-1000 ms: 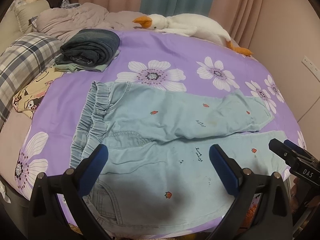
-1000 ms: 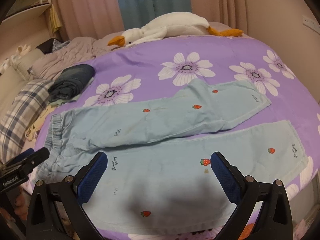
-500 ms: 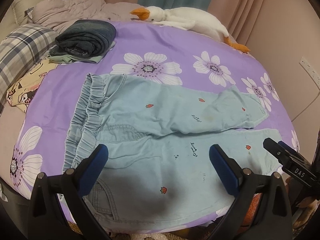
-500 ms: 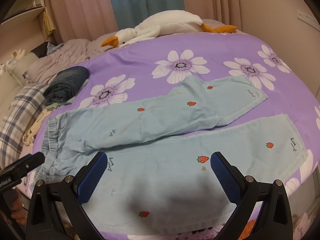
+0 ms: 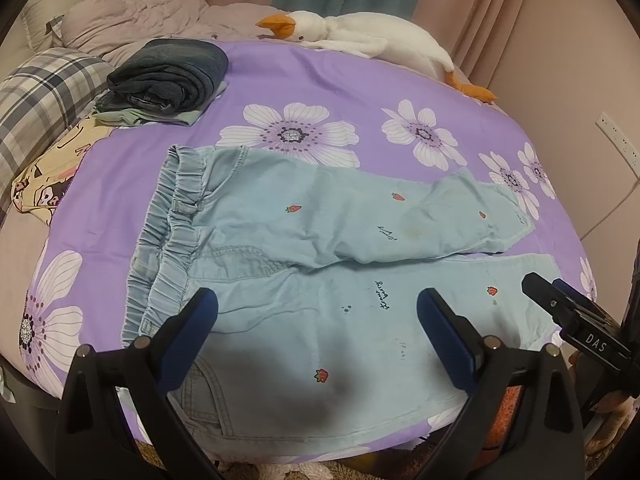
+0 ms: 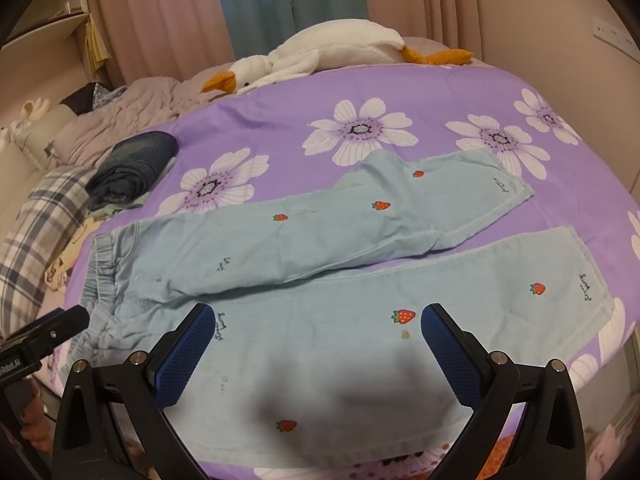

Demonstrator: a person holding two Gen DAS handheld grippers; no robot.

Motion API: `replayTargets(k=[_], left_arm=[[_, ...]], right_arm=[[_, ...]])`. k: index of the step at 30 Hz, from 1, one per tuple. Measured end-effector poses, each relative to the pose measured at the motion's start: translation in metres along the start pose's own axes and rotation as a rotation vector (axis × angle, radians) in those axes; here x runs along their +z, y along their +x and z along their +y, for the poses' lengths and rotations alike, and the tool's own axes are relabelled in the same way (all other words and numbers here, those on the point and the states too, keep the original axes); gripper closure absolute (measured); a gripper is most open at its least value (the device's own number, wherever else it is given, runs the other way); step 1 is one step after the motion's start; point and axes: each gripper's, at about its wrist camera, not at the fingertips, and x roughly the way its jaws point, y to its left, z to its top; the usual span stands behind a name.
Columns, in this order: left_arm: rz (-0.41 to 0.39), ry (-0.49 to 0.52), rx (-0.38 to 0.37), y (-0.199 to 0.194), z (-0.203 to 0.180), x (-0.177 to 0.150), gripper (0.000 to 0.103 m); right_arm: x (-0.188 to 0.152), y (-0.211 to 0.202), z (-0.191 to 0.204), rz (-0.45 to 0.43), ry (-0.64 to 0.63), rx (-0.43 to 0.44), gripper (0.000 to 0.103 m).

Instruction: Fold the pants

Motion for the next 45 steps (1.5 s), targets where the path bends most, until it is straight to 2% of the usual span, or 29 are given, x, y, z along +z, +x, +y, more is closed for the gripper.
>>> replayTargets(k=[5,17,45], left_arm=[[-0.018,-0.005,0.021,-0.003,-0.004,-0.002,0.002],[-0.004,0.003,0.040,-0.003,-0.008,-0.005,0.001],[0.036,0.012,0.060,0.006,-0.008,-0.011,0.001]], right_arm=[[-0.002,0.000,-0.001,0.007,-0.003,0.013,0.000],[-0.002,0.003,-0.005,0.015,0.016,0.059,0.000],[-0.002,0.004,-0.017,0.022,0.047,0.049,0.000]])
